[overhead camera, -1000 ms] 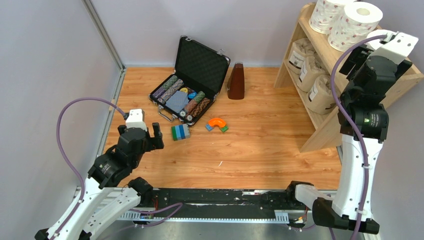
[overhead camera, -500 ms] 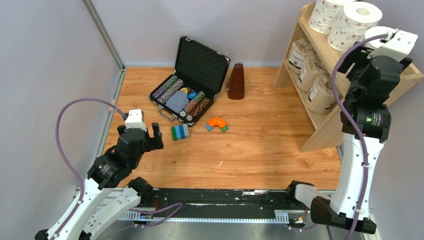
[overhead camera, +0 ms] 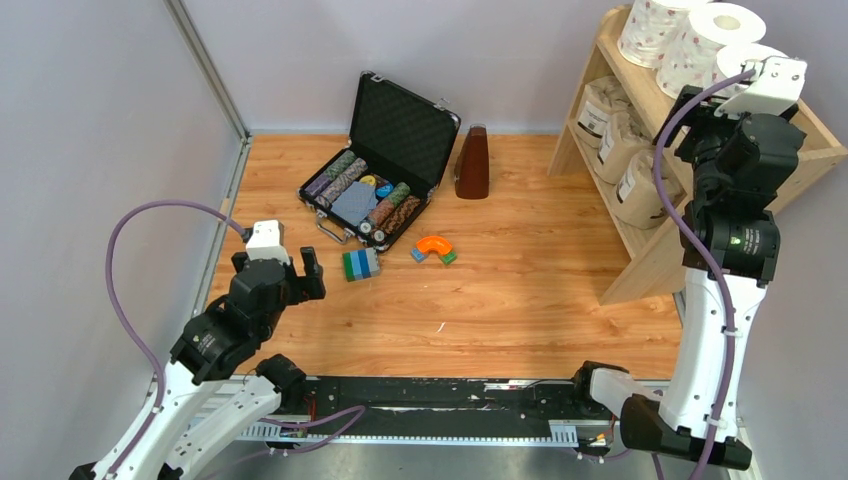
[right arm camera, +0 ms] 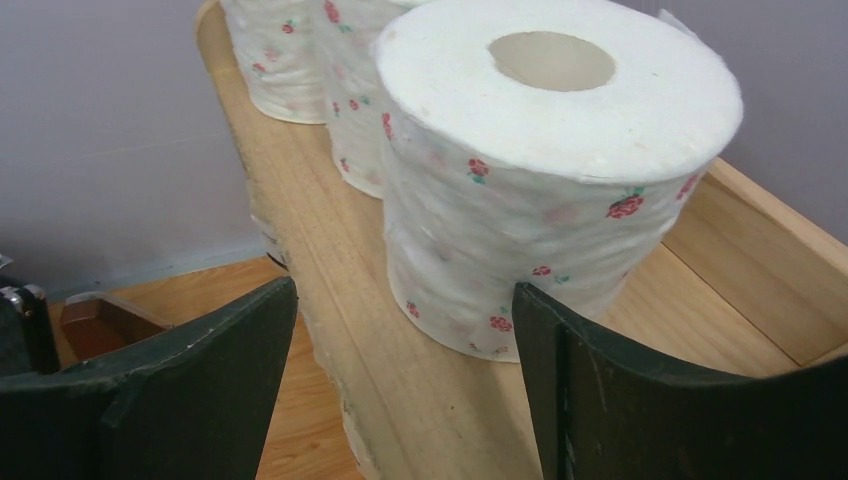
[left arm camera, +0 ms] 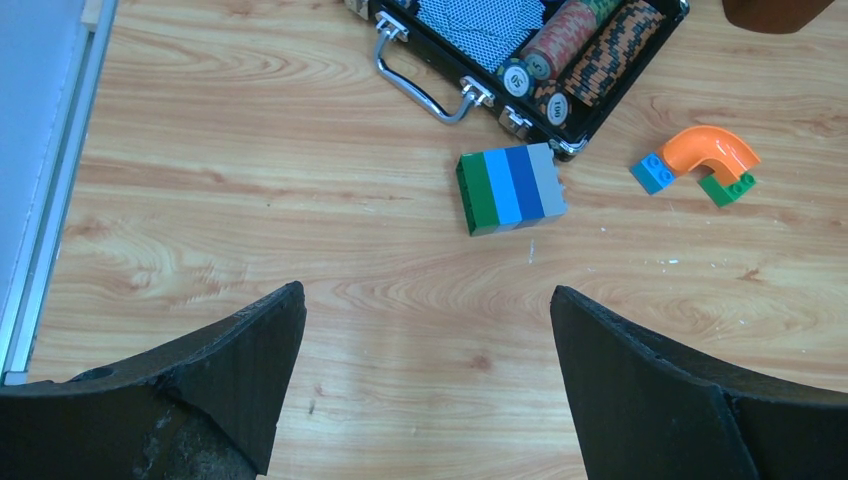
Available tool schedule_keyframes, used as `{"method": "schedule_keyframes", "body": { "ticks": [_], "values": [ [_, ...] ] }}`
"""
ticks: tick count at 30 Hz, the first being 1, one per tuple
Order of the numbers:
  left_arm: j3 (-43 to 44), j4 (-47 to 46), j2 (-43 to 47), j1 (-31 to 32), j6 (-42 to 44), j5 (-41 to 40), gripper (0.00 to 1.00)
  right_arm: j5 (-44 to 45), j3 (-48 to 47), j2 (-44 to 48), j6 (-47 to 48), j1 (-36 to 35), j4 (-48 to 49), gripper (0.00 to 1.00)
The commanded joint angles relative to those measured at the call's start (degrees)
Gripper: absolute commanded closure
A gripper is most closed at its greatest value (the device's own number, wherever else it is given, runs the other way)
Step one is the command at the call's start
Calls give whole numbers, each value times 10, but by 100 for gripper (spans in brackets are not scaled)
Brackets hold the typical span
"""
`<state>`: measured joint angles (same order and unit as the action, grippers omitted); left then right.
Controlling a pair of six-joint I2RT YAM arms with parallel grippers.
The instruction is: Place and organize the paper towels onto the shelf
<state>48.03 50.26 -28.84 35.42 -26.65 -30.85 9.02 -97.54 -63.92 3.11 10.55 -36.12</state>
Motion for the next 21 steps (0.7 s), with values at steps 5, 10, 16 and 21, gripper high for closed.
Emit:
{"method": "schedule_keyframes", "body": {
  "ticks": [5,10,16,21],
  "values": [
    [0,-26,8,-3,8,7,0,-120,20,35,-44,-6,-36,14],
    [0,-27,15,-3,8,8,0,-165,42,103,-61,-6,-36,2],
    [11,-19,41,-3,6,15,0,-170,106,210,-79,-7,-27,0],
    [49,2,62,-3,9,10,0,-178,182,325,-95,-7,-27,0]
  ]
}}
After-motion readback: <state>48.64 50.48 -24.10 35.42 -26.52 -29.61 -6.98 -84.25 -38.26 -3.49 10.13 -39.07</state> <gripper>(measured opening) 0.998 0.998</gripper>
